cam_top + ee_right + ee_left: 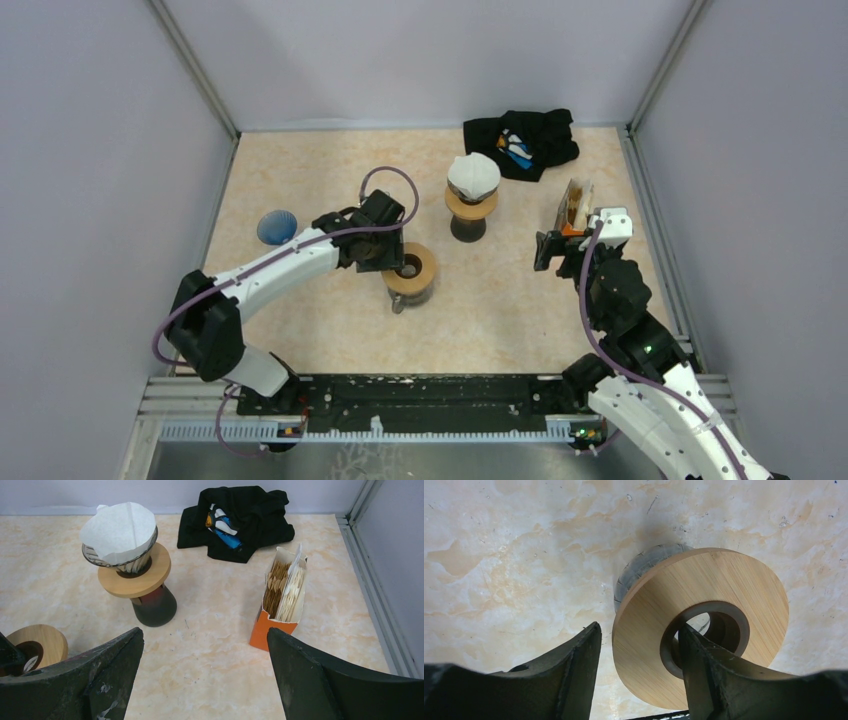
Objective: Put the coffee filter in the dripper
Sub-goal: Place the connecting ring on the coffee server, then pick up a coffee dripper from the corner of the board.
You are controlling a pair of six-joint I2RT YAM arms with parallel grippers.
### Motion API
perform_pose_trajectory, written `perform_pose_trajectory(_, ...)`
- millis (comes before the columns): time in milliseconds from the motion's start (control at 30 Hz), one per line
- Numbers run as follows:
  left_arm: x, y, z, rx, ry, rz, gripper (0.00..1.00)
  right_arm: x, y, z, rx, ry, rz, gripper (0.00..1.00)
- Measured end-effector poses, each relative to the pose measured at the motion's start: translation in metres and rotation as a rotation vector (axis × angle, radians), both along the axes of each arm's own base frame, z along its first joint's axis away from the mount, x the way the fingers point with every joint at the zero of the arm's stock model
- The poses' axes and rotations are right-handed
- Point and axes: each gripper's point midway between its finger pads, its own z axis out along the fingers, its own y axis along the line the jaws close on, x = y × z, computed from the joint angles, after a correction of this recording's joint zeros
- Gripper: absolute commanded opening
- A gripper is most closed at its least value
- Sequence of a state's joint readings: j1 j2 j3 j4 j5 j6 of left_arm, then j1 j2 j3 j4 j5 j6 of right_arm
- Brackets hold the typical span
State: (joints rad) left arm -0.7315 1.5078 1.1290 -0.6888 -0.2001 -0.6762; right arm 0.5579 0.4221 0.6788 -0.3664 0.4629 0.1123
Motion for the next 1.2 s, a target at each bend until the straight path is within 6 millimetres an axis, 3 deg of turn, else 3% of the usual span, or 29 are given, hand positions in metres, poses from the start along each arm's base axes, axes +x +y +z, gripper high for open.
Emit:
perform_pose_trajectory(300, 0.002, 0.004, 0.010, -0.003, -0.032, 0.011, 0.76, 0.000, 0.000, 0.000, -0.001, 0.000, 0.000, 0.93)
perform_pose_trajectory(600, 0.009, 0.025, 0.055, -0.016, -0.189, 0.082, 0.87, 0.000, 0.000, 0.000, -0.001, 0.000, 0.000, 0.93)
perform_pose_trajectory(700, 0.012, 0.042, 0.068, -0.018, -0.242, 0.130, 0.88, 0.000, 0.000, 0.000, -0.001, 0.000, 0.000, 0.93)
perform_pose_trajectory(800, 0.019, 0.072, 0.075, -0.021, -0.269, 0.214, 0.88, 0.000, 0.000, 0.000, -0.005, 0.000, 0.000, 0.93)
perform_pose_trajectory(1000, 0.031, 0.149, 0.075, -0.030, -0.292, 0.422, 0.88, 0.000, 0.000, 0.000, -0.008, 0.000, 0.001, 0.93)
perform_pose_trajectory(1200, 0.035, 0.194, 0.073, -0.076, -0.298, 0.531, 0.88, 0.001, 0.000, -0.004, -0.014, 0.009, 0.001, 0.93)
